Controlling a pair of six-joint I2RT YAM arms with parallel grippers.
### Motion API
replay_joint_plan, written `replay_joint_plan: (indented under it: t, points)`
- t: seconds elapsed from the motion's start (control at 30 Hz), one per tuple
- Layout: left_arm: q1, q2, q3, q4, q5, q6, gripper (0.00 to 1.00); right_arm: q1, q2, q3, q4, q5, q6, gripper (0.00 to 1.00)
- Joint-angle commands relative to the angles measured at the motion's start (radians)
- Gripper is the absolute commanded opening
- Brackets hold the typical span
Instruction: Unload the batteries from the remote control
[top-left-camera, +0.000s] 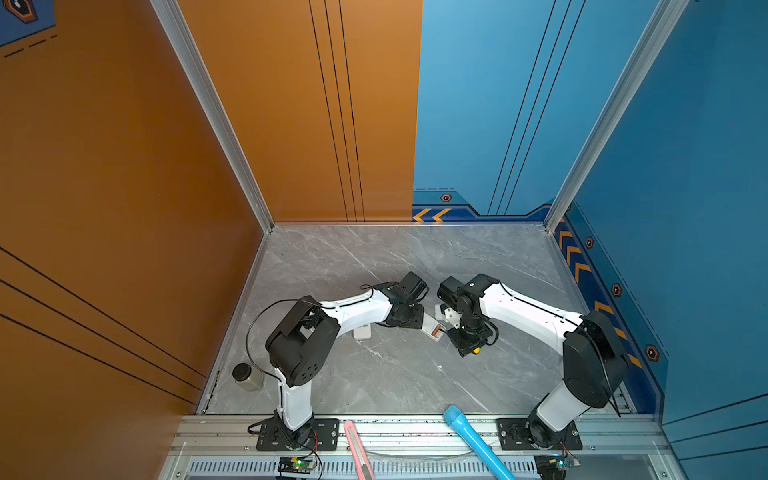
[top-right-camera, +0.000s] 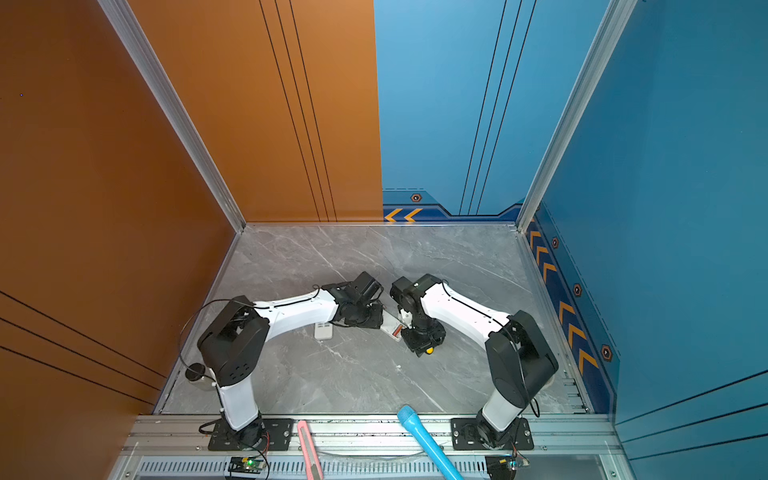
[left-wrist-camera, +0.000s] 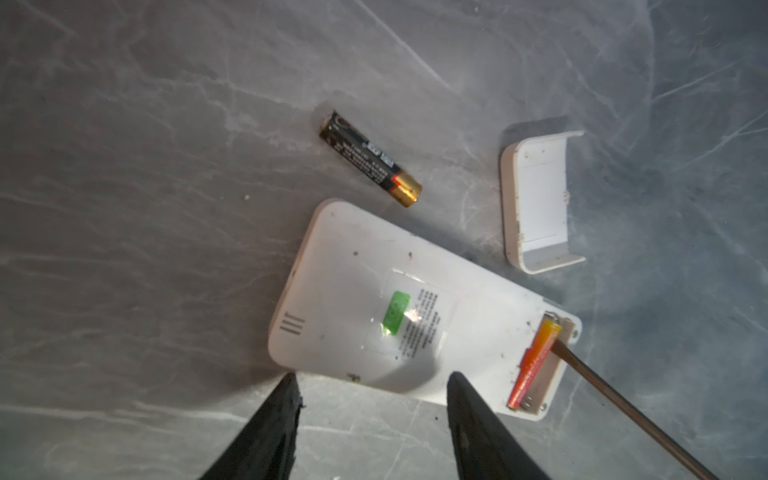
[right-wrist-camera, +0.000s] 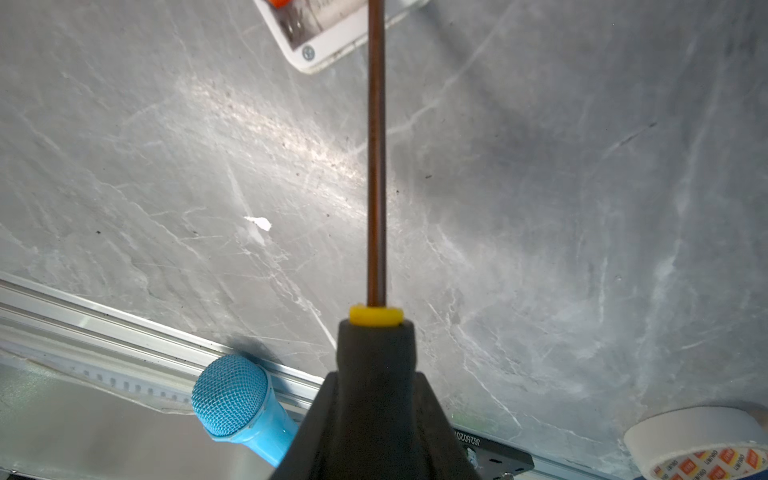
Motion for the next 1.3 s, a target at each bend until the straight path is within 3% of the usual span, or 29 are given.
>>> replay_joint_plan:
  t: [0.0,0.6,1.27]
  points:
    - [-0.01,0.031,0.036,-0.066,-0.033,-0.002,0.58,-0.003,-0.029,-0.053,0.069,0.042,0.044,0.0]
    - [-0.034,0.111,0.081,-0.106,-0.038,0.015,0.56,0.02,-0.091,-0.214,0.305,0.005,0.099,0.0]
    - [-0.043,0.138,0.076,-0.116,-0.023,0.02,0.55,0.085,-0.21,-0.421,0.535,0.064,0.159,0.0]
